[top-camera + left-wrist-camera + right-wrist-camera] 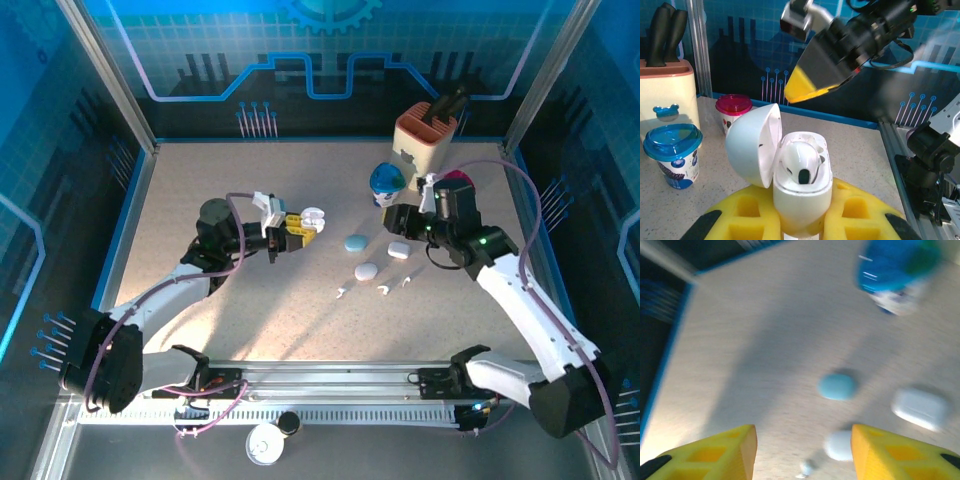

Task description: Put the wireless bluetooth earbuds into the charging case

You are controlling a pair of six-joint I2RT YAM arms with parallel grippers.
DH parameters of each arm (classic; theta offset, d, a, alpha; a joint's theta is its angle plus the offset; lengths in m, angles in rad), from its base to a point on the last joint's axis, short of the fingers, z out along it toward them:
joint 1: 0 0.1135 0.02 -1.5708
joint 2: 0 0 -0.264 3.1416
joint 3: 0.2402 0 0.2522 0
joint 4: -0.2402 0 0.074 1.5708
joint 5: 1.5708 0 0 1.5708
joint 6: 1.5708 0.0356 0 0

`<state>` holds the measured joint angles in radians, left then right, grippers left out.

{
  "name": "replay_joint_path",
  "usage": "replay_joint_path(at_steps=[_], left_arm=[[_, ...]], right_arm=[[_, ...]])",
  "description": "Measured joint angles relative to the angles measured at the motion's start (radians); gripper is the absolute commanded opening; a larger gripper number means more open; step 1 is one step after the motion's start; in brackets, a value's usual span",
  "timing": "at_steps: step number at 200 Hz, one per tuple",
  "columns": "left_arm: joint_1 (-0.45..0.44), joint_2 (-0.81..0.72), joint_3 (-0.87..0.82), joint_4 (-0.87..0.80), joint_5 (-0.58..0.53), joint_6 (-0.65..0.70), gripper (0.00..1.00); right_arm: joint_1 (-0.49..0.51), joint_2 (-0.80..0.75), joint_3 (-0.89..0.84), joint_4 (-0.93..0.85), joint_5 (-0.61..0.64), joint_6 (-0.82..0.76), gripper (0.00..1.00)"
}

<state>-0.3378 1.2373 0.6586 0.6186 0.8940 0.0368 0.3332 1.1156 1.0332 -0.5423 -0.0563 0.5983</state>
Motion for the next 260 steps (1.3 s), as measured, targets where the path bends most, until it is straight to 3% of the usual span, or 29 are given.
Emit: replay_joint_path(at_steps=[30, 72, 103, 168, 260], left_arm=[[-0.016, 0.0, 0.001, -0.049, 0.0, 0.047, 0.05], [-0.045, 0.0, 0.001, -0.077, 0.0, 0.072, 0.05], [-0.045, 0.0, 0.001, -0.084, 0.0, 0.075, 0.05], [-0.045, 0.009, 0.001, -0.083, 0.0, 0.074, 0.05], [-0.047, 0.009, 0.001, -0.083, 0.0, 0.074, 0.05]], right_arm=[[-0.06, 0.094, -0.049, -0.101, 0.068, 0.043, 0.53], [-0.066, 0.235, -0.113, -0.115, 0.057, 0.074, 0.43], [-0.073, 0.307, -0.143, -0.112, 0.047, 0.079, 0.41], [-0.086, 0.388, -0.22, -0.06, 0.019, 0.095, 0.3], [-0.1, 0.447, -0.215, -0.022, 0.015, 0.098, 0.26]])
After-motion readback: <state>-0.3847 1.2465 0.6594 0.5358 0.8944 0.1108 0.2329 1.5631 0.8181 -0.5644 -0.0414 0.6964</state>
